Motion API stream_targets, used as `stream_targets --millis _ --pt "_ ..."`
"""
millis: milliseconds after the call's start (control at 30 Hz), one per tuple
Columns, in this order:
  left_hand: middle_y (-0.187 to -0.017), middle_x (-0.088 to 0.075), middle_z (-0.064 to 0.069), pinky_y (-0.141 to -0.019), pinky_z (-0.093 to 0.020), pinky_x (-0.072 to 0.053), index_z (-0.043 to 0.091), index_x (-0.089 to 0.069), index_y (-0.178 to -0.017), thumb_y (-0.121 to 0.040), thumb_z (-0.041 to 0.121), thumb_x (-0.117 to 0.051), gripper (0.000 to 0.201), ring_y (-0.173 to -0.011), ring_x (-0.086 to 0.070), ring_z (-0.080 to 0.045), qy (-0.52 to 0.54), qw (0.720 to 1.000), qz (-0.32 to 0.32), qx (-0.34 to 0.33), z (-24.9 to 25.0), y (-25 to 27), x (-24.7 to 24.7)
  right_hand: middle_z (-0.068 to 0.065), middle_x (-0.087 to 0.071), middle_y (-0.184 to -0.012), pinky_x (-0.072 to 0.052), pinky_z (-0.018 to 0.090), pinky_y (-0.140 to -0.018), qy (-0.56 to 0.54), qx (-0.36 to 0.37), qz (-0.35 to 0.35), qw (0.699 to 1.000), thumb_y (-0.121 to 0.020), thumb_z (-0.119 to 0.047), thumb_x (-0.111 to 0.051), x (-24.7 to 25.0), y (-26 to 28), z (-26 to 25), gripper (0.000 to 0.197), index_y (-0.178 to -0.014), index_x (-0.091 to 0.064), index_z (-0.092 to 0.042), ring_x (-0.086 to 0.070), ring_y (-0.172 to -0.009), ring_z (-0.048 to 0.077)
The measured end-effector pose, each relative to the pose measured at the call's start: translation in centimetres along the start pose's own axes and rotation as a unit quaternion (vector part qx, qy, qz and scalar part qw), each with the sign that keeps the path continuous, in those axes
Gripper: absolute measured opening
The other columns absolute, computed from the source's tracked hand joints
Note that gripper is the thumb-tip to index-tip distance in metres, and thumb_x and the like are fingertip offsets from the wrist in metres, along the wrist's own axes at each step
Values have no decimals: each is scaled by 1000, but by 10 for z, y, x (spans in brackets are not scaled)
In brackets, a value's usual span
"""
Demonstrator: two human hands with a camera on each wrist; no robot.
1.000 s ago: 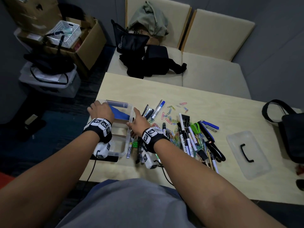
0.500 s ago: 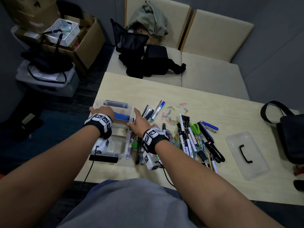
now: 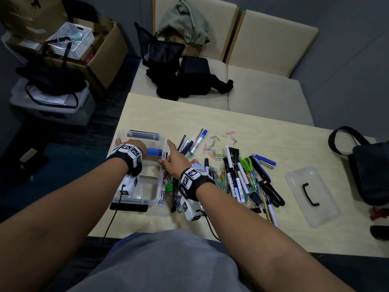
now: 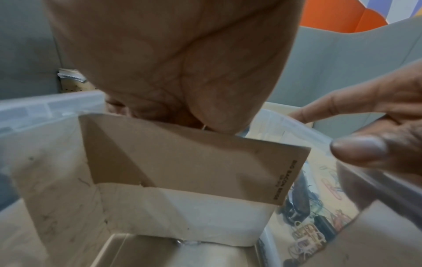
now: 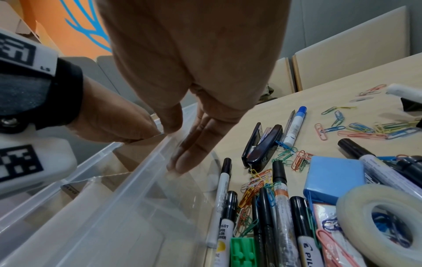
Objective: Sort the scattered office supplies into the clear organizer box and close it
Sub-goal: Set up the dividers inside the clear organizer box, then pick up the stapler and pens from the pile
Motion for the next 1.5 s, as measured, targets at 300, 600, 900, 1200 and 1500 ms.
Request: stream_targets --millis 300,600,900,1200,1500 --pt "-101 -66 -7 -96 -38 -44 10 -62 -104 -95 20 -52 17 -97 -64 -24 34 999 -15 8 9 11 8 5 -69 -79 -53 32 -66 -15 6 -4 1000 -97 -29 -59 1 2 1 81 -156 -4 -25 -65 -69 21" --pt "-75 -57 -4 -112 -55 -19 14 -57 -83 -92 16 -47 14 -87 -59 -29 114 990 63 55 32 20 25 11 -69 -108 -46 30 -76 10 17 -1 1000 -100 -45 -48 23 8 26 59 -150 -31 -20 -65 -92 22" --pt "-112 -57 -17 -92 -44 -34 9 -57 -112 -87 17 -53 27 -105 -50 -36 69 950 303 -31 101 54 60 10 -73 -92 -58 45 -76 0 -58 2 998 -101 -43 -47 55 31 84 36 -116 -58 -13 -71 -74 25" --pt "-119 -52 -13 -93 -42 -36 14 -50 -122 -89 17 -51 33 -106 -54 -34 58 966 229 -107 174 26 38 15 -69 -98 -58 51 -76 -18 -102 2 995 -99 -32 -53 66 53 128 29 -115 -58 -9 -69 -77 34" --pt "-124 -44 -16 -92 -44 -40 14 -40 -133 -87 31 -64 55 -108 -53 -37 109 983 146 -23 175 -15 -6 13 -70 -100 -57 44 -82 -20 -109 -9 994 -98 -23 -55 67 56 147 17 -107 -63 -11 -68 -88 31"
Point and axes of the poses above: each hand's wrist, its own y-axis away from the middle knuckle, its own x-axis out of the back of the hand, z = x × y, the point moved 7 cm from there along -y, towards the middle knuckle
